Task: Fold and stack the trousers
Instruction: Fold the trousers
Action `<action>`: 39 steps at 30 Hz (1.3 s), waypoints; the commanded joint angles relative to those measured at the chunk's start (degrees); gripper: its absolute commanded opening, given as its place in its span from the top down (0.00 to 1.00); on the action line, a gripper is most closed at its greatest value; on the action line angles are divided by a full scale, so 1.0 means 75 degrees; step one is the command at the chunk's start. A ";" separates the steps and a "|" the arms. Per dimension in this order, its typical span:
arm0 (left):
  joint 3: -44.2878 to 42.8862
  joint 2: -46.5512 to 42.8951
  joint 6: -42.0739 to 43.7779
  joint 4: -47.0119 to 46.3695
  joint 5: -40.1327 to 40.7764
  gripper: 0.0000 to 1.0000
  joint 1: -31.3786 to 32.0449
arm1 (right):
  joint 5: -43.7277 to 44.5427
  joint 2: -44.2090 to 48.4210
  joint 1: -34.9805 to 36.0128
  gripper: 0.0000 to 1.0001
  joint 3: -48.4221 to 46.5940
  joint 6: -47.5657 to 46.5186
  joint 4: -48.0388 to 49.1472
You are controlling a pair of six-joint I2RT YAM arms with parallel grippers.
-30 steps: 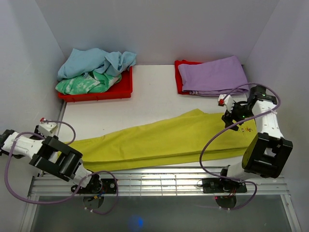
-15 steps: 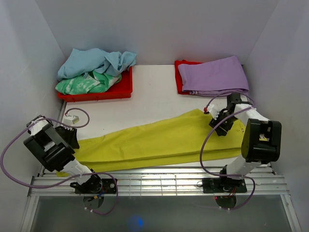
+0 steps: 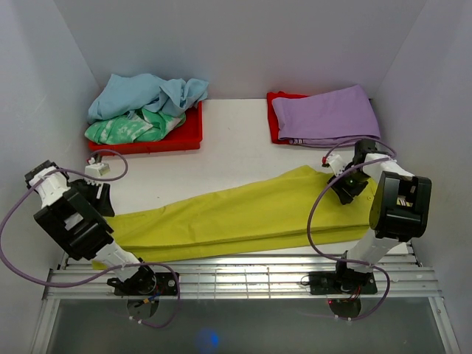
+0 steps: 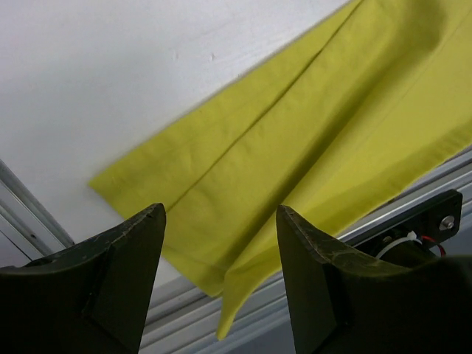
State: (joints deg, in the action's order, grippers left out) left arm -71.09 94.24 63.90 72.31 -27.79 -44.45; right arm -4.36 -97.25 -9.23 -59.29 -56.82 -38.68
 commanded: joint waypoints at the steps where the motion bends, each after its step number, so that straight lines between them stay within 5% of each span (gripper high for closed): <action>1: 0.0313 -0.0646 0.0832 0.0566 0.0411 0.28 -0.0238 | -0.0176 0.0052 -0.0093 0.38 -0.0250 0.0251 -0.0139; 8: 0.1508 -0.0589 -0.0069 -0.0664 0.0775 0.44 0.0148 | -0.1293 0.0685 0.0749 0.37 -0.1001 0.0884 -0.0936; 14: 0.2704 -0.0403 -0.1264 -0.2396 0.1338 0.55 0.1331 | -0.1692 0.0815 0.1568 0.38 -0.0616 0.1352 -0.1043; 20: 0.1968 0.0957 -0.2938 -0.3206 0.1151 0.61 0.2386 | -0.1365 0.0103 0.1852 0.39 -0.0075 0.1797 0.0079; 26: -0.0011 0.2446 -0.4089 -0.3372 0.0764 0.63 0.3312 | -0.0615 -0.1118 0.1829 0.40 -0.0731 0.2056 0.0797; 31: -0.1475 0.2659 -0.4383 -0.2730 0.0192 0.54 0.3489 | -0.0414 -0.1319 0.1841 0.40 -0.1410 0.2057 0.0681; 39: -0.1326 0.0961 -0.3284 -0.1310 -0.0068 0.32 0.2554 | -0.1890 0.0098 0.2145 0.39 -0.1412 0.1998 -0.0315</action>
State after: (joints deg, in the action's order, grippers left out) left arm -81.58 109.49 34.68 59.61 -25.43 -21.06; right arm -12.95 -102.54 5.19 -69.21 -41.34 -38.50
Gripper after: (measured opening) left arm 0.671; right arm 0.602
